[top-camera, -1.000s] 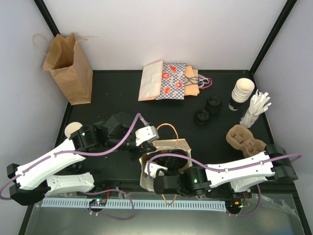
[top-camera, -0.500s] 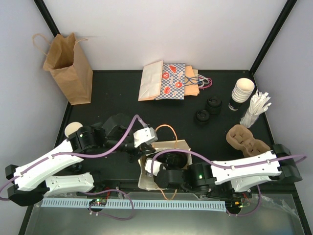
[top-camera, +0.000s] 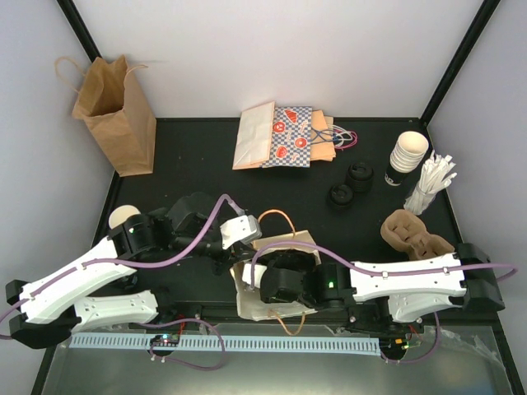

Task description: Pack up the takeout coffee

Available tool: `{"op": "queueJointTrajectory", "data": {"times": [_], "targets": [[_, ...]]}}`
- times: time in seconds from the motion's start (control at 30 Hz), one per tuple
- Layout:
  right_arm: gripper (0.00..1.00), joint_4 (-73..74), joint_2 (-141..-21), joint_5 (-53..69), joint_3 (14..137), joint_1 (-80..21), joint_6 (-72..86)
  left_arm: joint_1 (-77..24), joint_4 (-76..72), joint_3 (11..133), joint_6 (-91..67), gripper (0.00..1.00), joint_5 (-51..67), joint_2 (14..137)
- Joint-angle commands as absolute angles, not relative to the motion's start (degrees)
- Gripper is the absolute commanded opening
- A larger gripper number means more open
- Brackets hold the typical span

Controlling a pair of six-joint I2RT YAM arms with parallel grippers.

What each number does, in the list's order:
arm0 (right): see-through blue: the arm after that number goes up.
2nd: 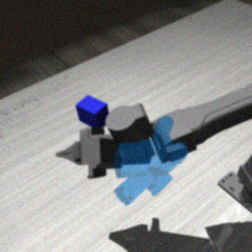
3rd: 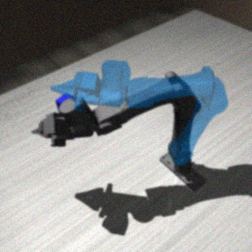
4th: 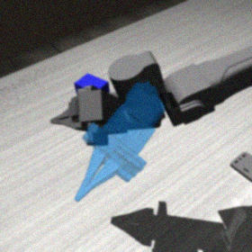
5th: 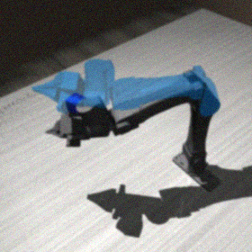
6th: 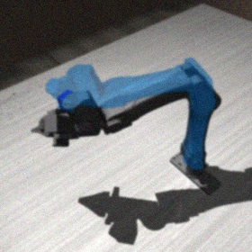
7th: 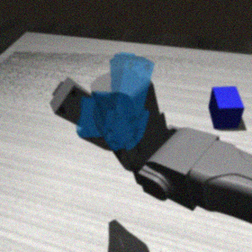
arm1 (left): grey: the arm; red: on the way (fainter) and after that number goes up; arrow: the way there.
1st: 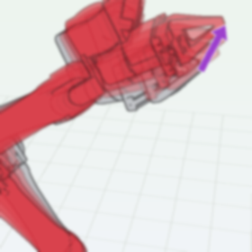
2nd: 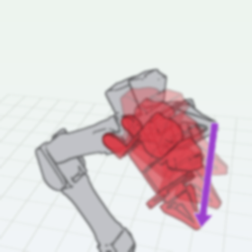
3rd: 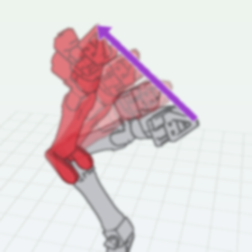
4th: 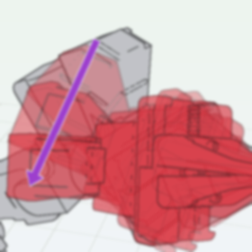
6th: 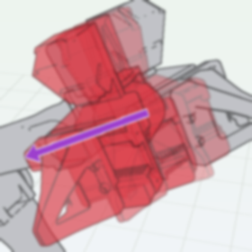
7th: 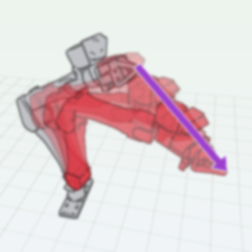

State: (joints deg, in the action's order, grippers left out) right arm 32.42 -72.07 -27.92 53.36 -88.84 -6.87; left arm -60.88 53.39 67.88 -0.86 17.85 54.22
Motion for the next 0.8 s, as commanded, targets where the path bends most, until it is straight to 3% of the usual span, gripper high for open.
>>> {"op": "queueJointTrajectory", "data": {"times": [0.0, 0.6, 0.63, 0.7, 0.77], "targets": [[0.39, 31.3, -73.4, -29.5, 53.2, -88.4, -9.6, -61.4, 53.2, 67.7, -1.0, 0.02, 19.0, 53.1], [0.37, 29.0, -77.5, -34.4, 49.3, -91.6, -9.0, -61.5, 51.7, 67.8, -0.7, 0.02, 22.0, 54.5], [0.37, 28.8, -77.7, -34.5, 49.3, -91.6, -8.9, -61.5, 51.3, 67.8, -0.9, 0.07, 22.1, 54.4], [0.37, 28.3, -77.9, -35.0, 49.1, -91.7, -8.7, -61.4, 50.6, 68.4, -2.3, 0.37, 20.2, 53.7], [0.36, 27.6, -78.0, -35.9, 48.6, -92.0, -8.7, -61.3, 50.9, 69.5, -6.4, 0.59, 12.3, 52.8]]}}
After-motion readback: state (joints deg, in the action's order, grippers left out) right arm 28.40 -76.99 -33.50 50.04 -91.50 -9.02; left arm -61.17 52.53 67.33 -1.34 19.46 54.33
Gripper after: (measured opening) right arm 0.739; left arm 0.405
